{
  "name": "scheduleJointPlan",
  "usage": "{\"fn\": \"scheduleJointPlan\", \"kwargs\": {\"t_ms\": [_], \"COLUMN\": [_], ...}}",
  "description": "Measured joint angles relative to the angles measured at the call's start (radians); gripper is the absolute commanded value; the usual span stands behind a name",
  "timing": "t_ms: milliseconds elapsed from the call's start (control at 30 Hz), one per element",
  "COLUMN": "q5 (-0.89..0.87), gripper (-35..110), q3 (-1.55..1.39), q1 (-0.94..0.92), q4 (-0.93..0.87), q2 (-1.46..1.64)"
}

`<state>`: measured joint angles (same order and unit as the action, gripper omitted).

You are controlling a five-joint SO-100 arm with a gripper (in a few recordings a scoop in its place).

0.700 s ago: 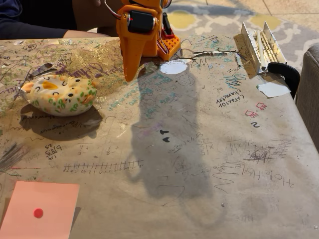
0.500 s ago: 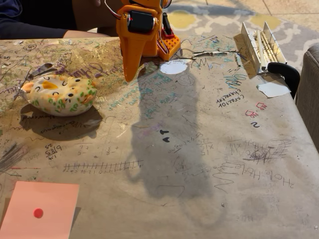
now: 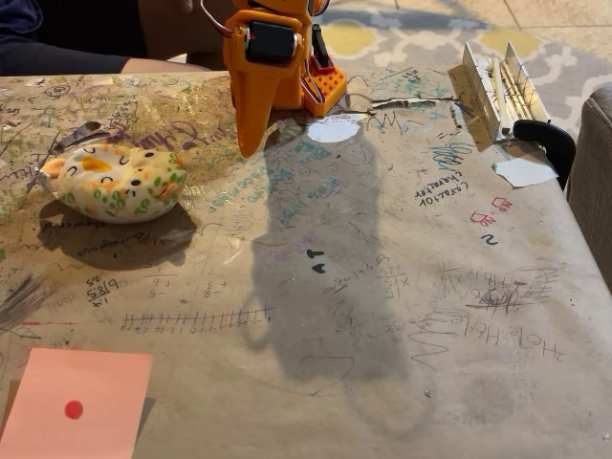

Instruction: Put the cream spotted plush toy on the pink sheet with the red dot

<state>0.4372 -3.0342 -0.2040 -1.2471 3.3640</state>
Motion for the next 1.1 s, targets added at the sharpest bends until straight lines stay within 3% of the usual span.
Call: {"fn": "scheduleJointPlan", "kwargs": {"t_ms": [167,333,767,1100], "q5": [0.003,0.135,0.405,0.448], "gripper": [13,26,30,30], "q3": [0.0,0.006,-0.023,-0.071], "q1": [-0.084,-0.279,-0.643,-0.663], "q4": [0.0,0.008,0.11,0.164], "q2": [-0.005,-0.002,-0.044,-0.041]}}
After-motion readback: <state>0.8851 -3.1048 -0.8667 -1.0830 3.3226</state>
